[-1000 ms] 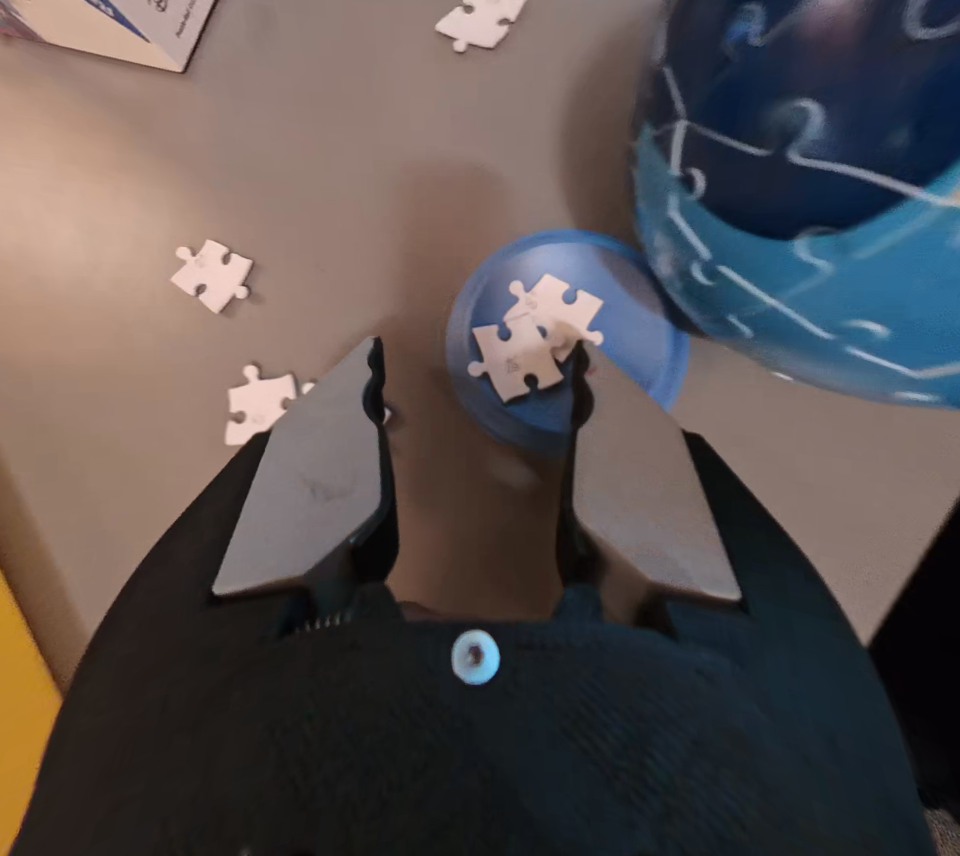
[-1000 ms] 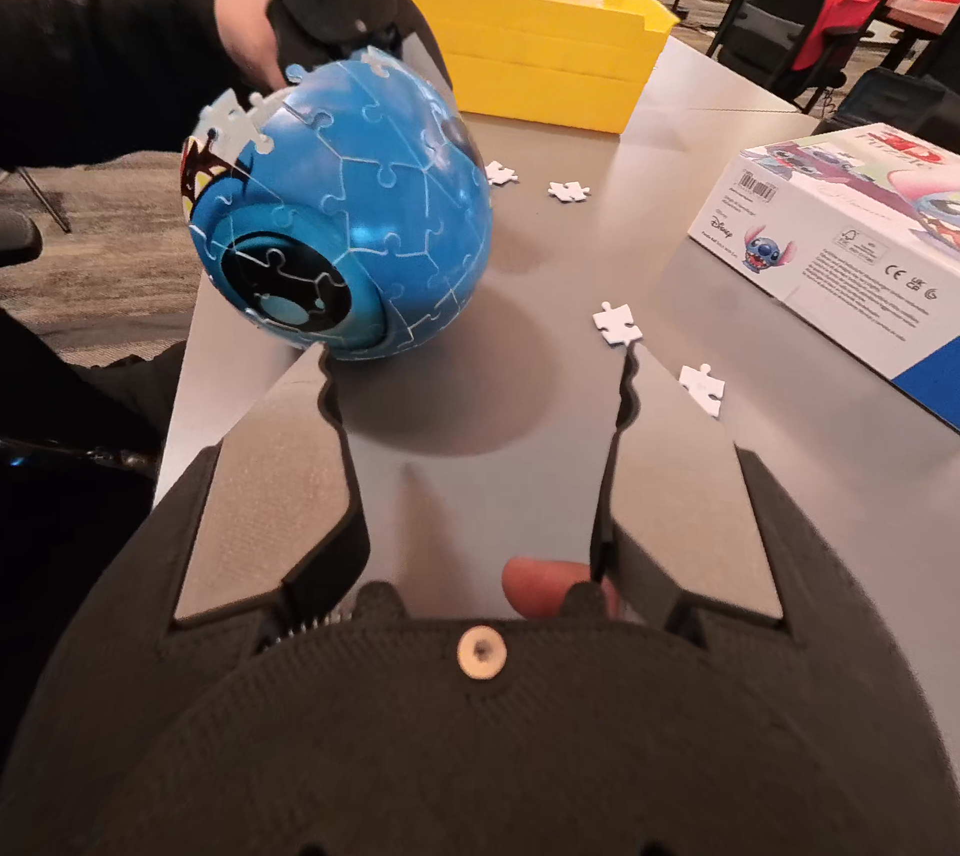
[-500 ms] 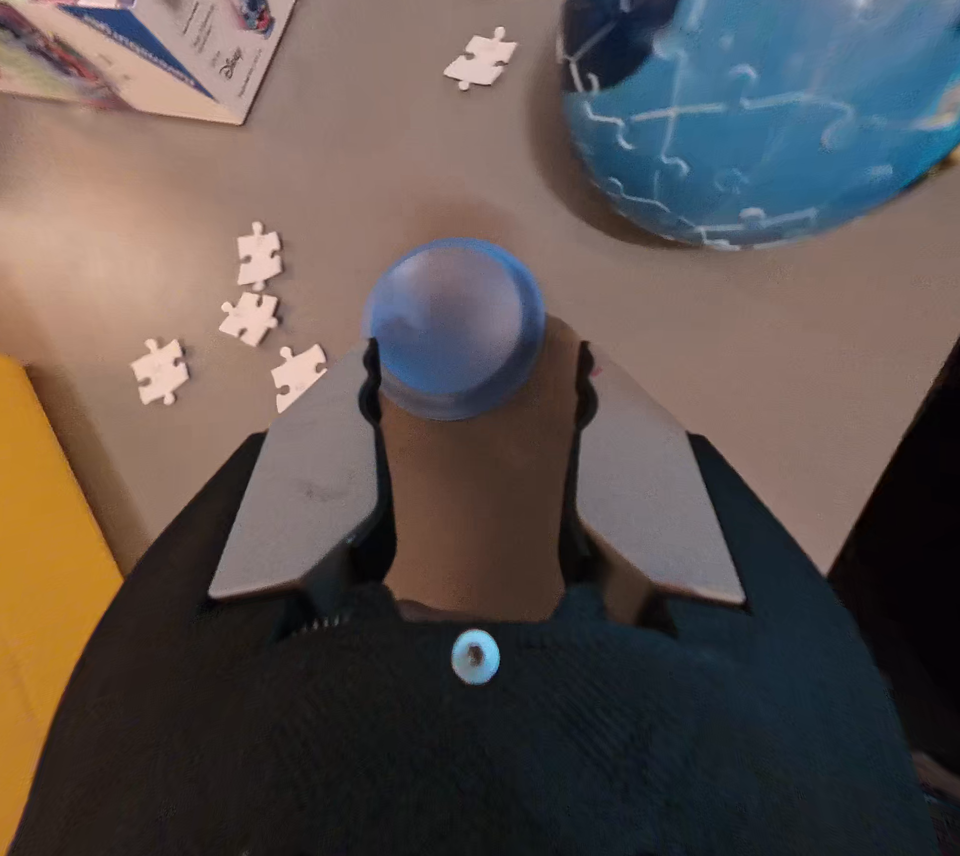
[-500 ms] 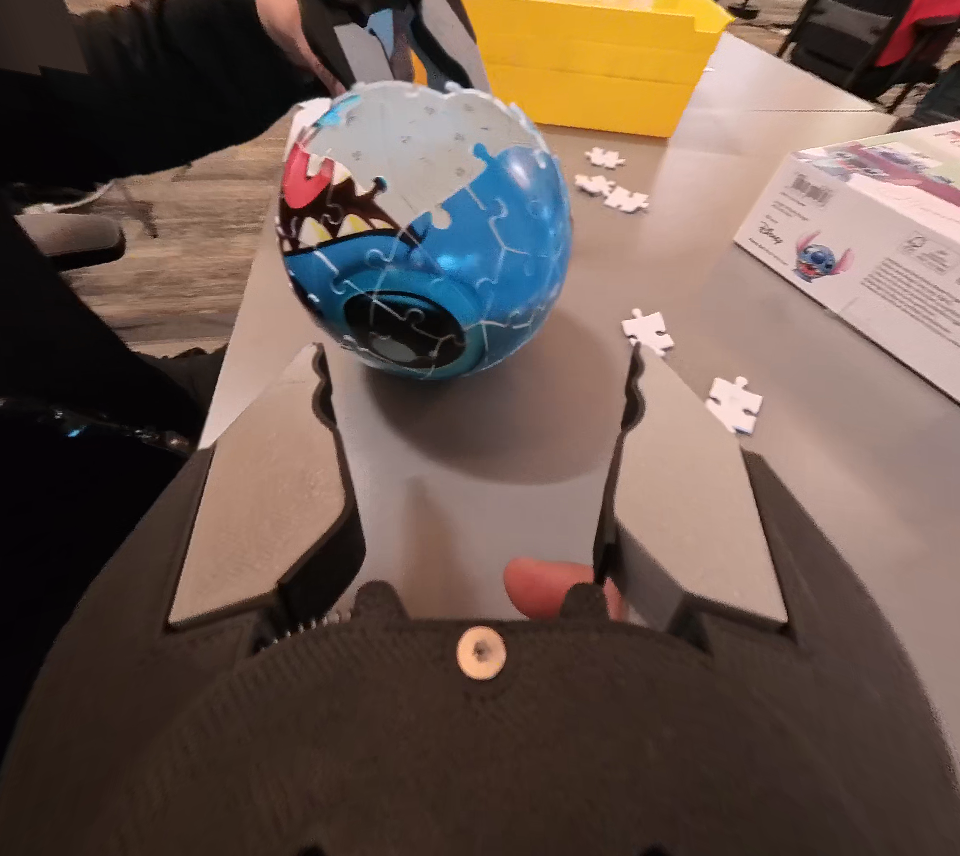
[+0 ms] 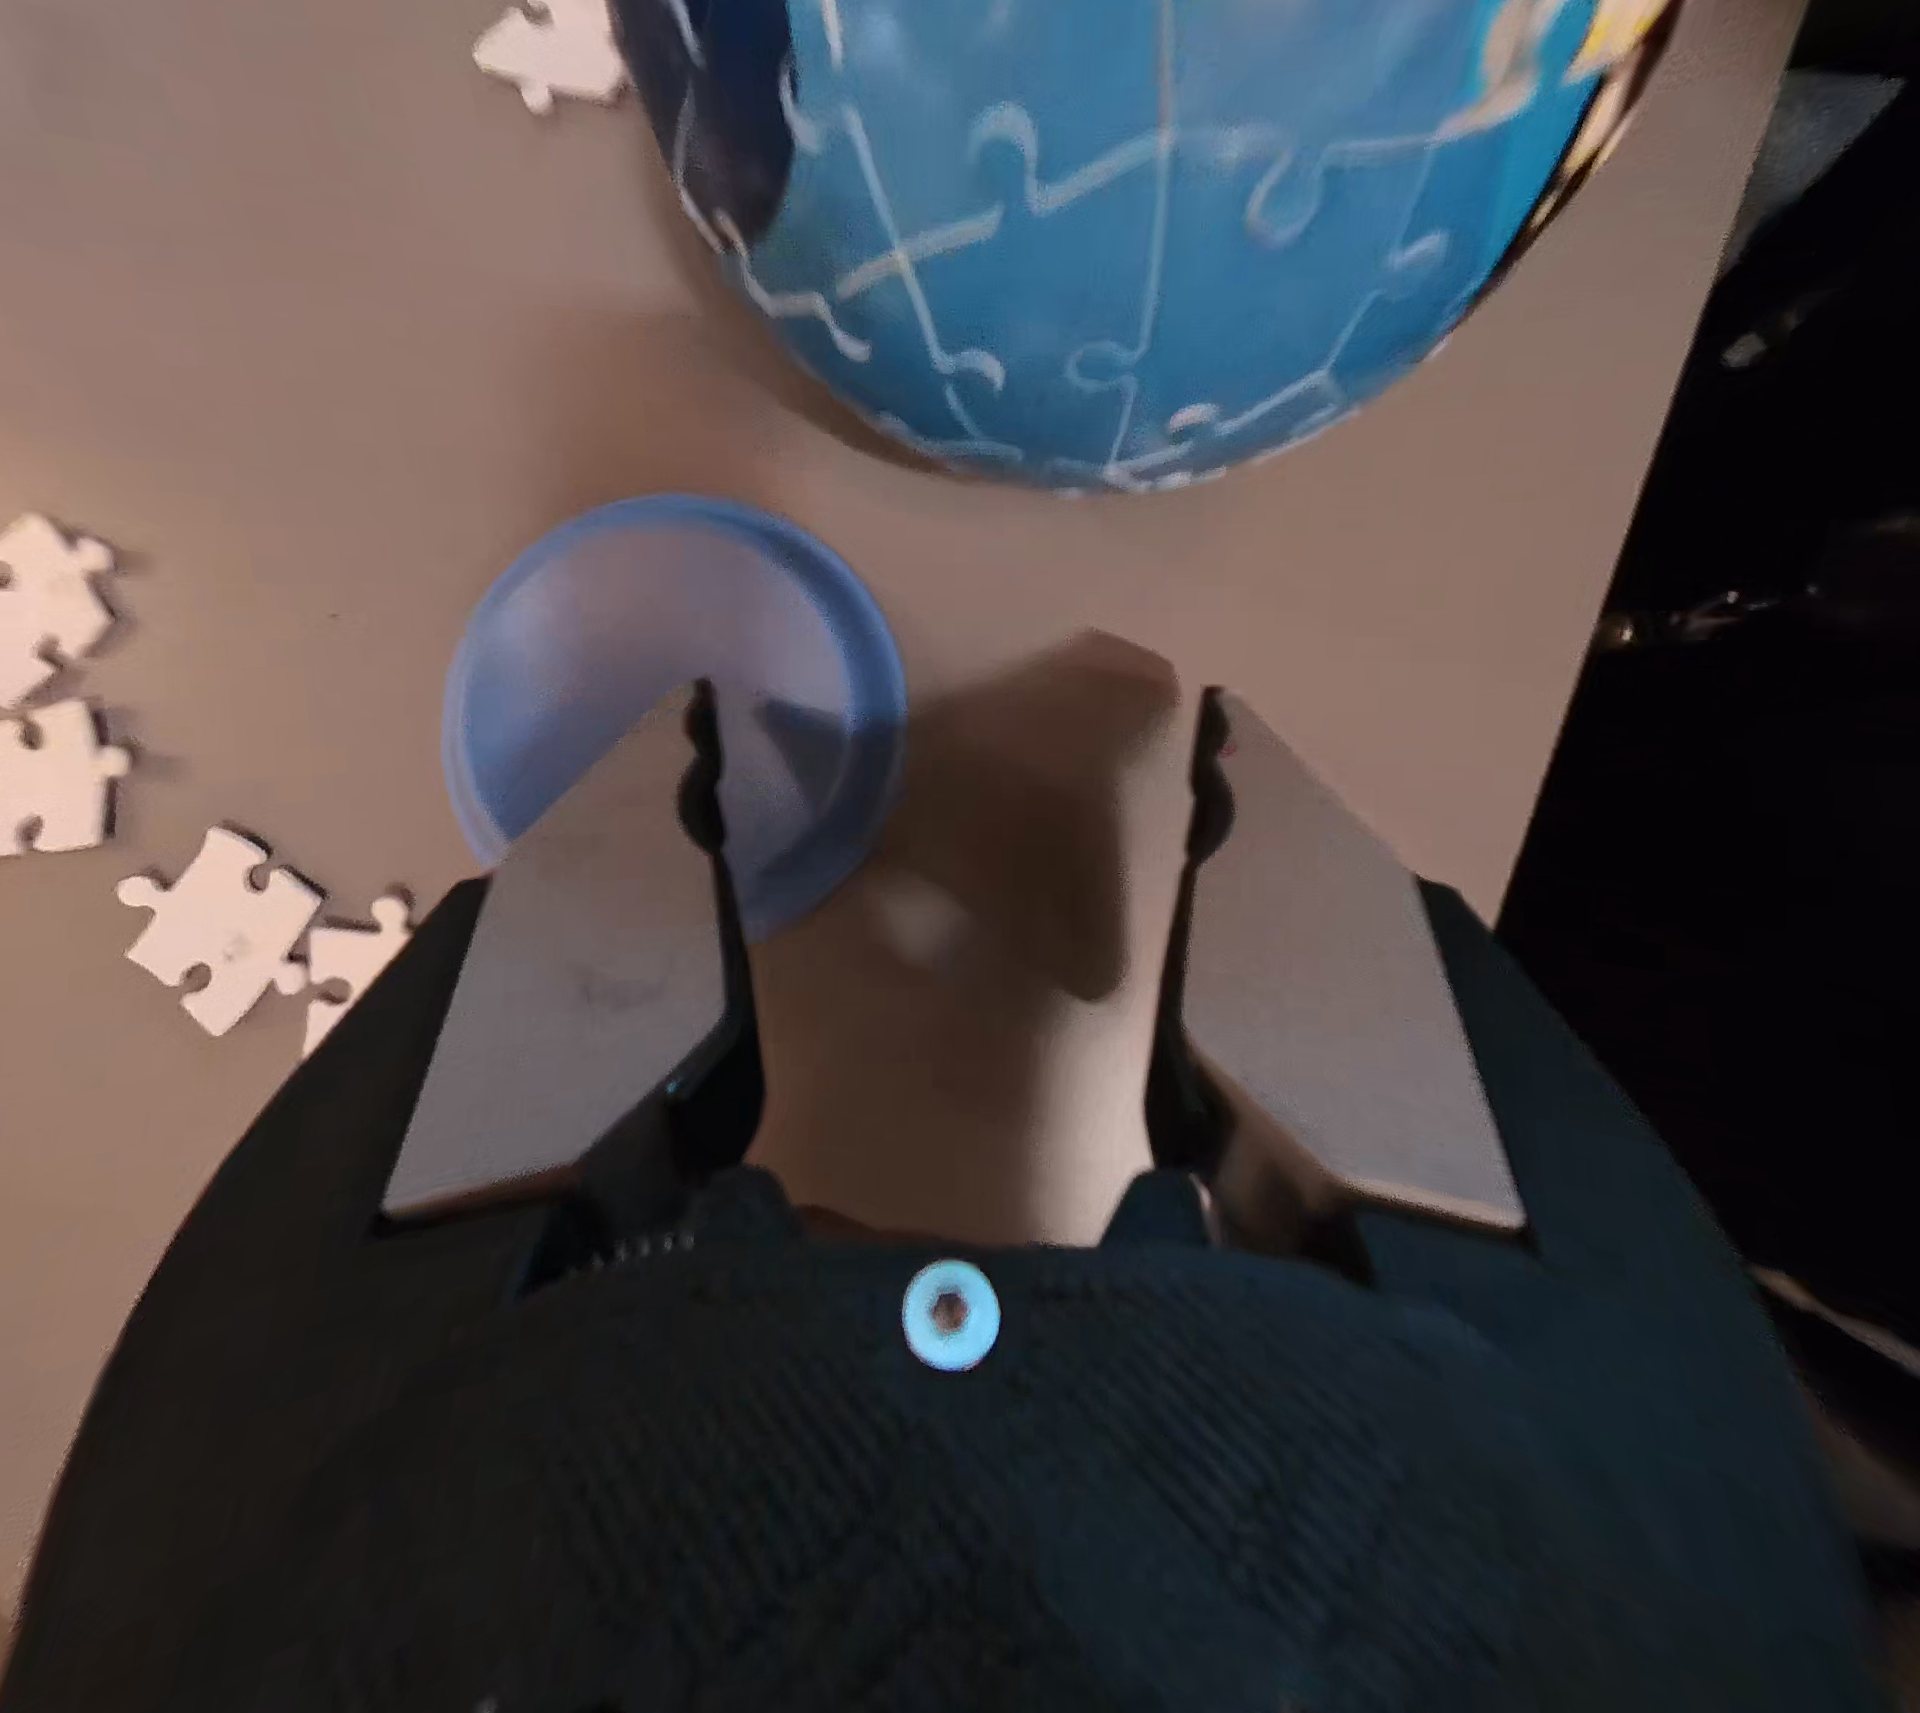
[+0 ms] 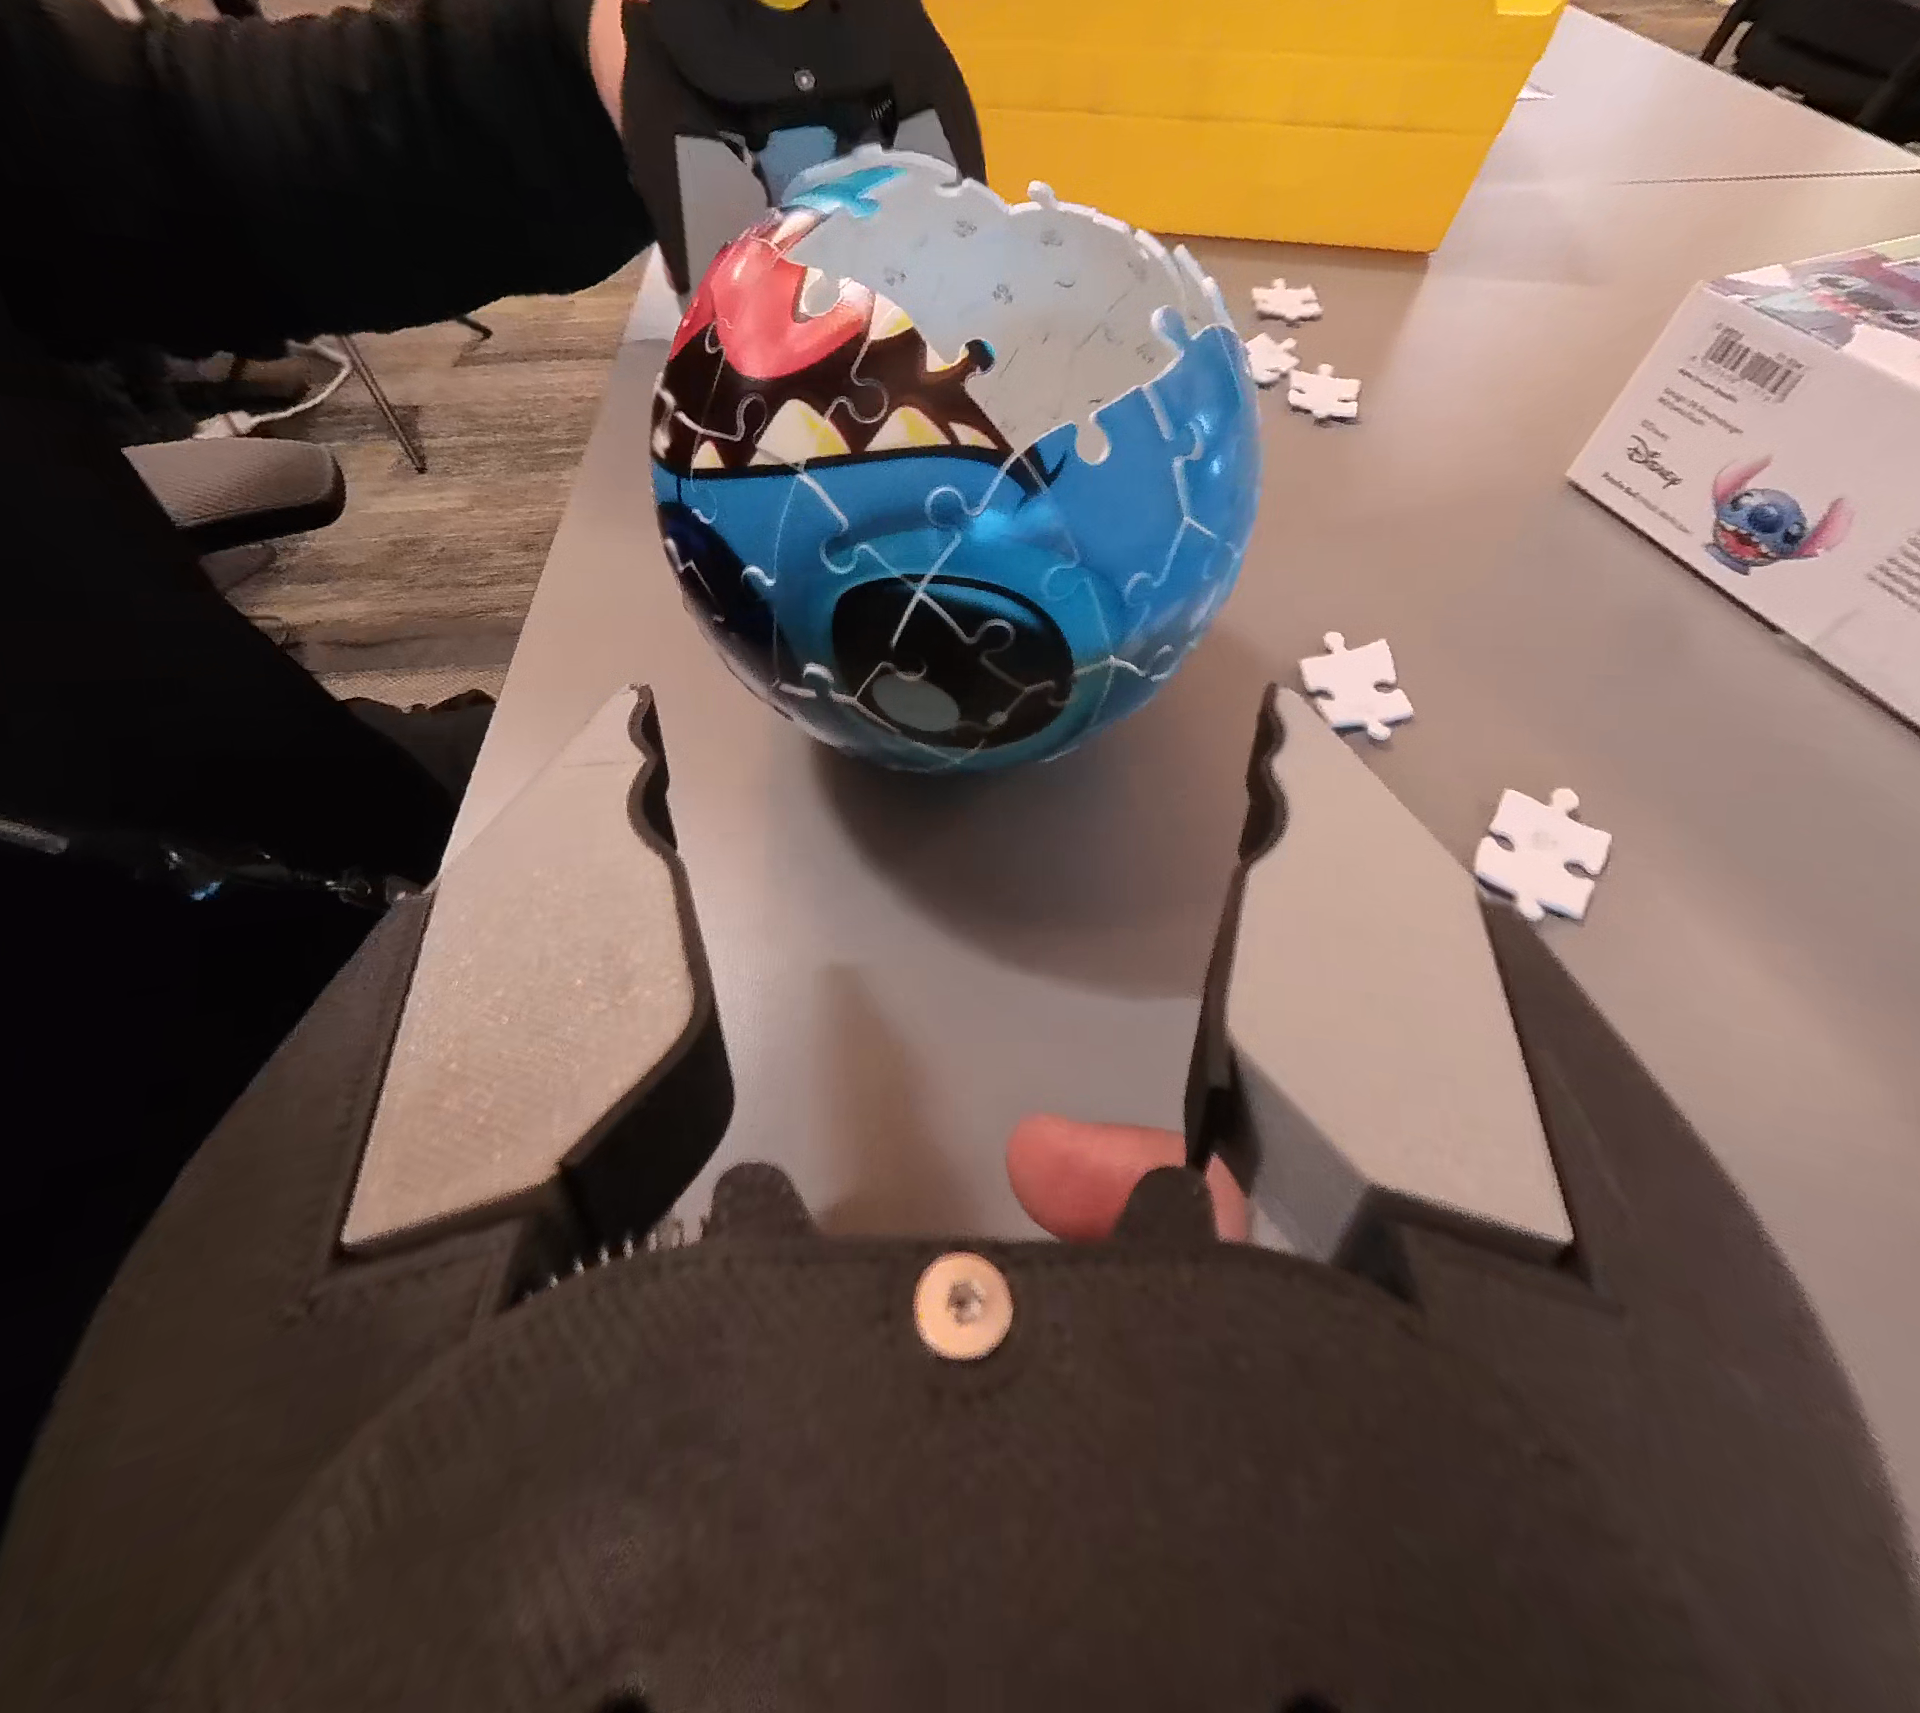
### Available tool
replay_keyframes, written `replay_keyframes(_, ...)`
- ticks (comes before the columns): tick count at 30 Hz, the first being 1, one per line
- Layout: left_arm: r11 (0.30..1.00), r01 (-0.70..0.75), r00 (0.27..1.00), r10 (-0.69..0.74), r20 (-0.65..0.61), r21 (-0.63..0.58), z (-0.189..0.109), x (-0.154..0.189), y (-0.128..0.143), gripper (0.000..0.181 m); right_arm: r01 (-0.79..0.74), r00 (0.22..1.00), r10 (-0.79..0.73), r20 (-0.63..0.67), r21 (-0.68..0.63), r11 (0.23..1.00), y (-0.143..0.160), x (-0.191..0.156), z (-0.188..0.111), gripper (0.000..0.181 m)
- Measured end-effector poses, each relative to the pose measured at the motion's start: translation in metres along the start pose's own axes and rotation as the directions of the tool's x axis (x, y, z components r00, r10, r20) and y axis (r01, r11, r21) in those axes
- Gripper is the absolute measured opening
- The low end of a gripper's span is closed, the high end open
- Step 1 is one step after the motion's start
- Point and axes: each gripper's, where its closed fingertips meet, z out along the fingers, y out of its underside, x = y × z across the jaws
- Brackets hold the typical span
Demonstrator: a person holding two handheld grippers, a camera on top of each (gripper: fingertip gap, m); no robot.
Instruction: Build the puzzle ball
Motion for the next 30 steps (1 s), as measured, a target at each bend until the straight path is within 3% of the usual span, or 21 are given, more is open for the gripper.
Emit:
replay_keyframes(4, 0.975, -0.085, 0.994, 0.068, 0.089, 0.204, -0.008, 0.002, -0.042, 0.111, 0.026, 1.0, -0.026, 0.011, -0.007, 1.0, -0.003, 0.003, 0.011, 0.112)
replay_keyframes(7, 0.977, -0.109, 0.99, 0.091, 0.105, 0.186, 0.004, 0.003, -0.047, 0.119, 0.051, 0.998, -0.05, 0.028, -0.038, 0.998, 0.0, 0.003, 0.019, 0.112)
replay_keyframes(11, 0.976, -0.107, 0.994, 0.106, 0.019, 0.187, 0.021, 0.024, -0.045, 0.107, 0.106, 0.993, -0.101, 0.062, -0.086, 0.991, 0.006, -0.005, 0.025, 0.104)
replay_keyframes(17, 0.976, -0.083, 0.995, 0.07, 0.072, 0.2, 0.027, 0.023, -0.041, 0.109, 0.15, 0.988, -0.147, 0.046, -0.081, 0.985, 0.0, -0.009, 0.037, 0.112)
replay_keyframes(24, 0.966, -0.082, 0.986, 0.043, 0.161, 0.246, -0.009, 0.008, -0.038, 0.108, 0.194, 0.98, -0.191, 0.056, -0.041, 0.98, -0.028, -0.007, 0.06, 0.115)
replay_keyframes(30, 0.975, -0.037, 0.978, -0.01, 0.207, 0.22, -0.043, -0.033, -0.015, 0.108, 0.21, 0.973, -0.206, 0.102, -0.022, 0.978, -0.057, 0.015, 0.106, 0.115)
